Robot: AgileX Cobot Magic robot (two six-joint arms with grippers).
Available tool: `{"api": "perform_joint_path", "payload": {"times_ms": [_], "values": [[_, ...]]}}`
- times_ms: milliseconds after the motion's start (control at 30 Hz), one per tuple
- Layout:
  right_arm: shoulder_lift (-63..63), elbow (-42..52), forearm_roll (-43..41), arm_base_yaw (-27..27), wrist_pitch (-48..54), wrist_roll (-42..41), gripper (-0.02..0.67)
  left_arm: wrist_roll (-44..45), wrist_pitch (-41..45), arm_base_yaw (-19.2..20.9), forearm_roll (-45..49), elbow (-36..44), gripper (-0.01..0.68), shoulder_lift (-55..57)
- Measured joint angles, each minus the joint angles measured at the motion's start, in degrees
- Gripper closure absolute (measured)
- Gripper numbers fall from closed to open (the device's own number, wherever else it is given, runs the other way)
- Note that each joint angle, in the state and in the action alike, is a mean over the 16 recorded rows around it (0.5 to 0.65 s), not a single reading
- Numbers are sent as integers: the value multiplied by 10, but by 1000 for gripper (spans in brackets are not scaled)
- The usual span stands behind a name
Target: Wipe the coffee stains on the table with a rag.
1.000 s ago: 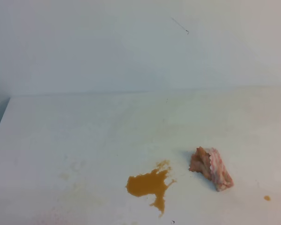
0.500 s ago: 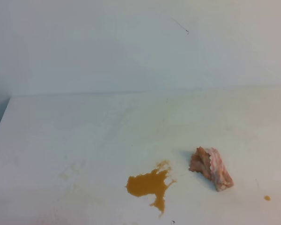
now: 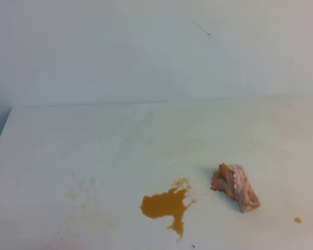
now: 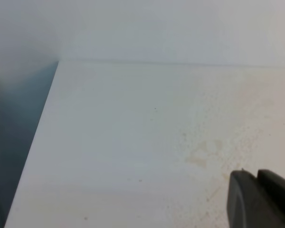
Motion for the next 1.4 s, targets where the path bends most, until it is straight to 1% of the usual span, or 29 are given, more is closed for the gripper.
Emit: {"api": "perform_joint_path", "payload": {"times_ms": [167, 300, 400, 533, 767, 1033, 1233, 1400], "values": [[0, -7, 1, 0, -94, 1, 651, 0, -1, 0, 0, 0, 674, 0], [0, -27, 1, 0, -150, -13, 651, 0, 1, 0, 0, 0, 675, 0], [0, -53, 1, 0, -175, -29, 651, 0, 1, 0, 0, 0, 675, 0], [10, -98, 1, 0, -179, -51, 651, 0, 0, 0, 0, 0, 675, 0], [82, -189, 16, 0, -136, -84, 651, 0, -1, 0, 0, 0, 675, 0], [249, -280, 73, 0, -18, -82, 651, 0, -2, 0, 0, 0, 675, 0], [372, -320, 118, 0, 71, -78, 651, 0, -2, 0, 0, 0, 675, 0], [453, -332, 150, 0, 109, -75, 651, 0, -1, 0, 0, 0, 676, 0]]}}
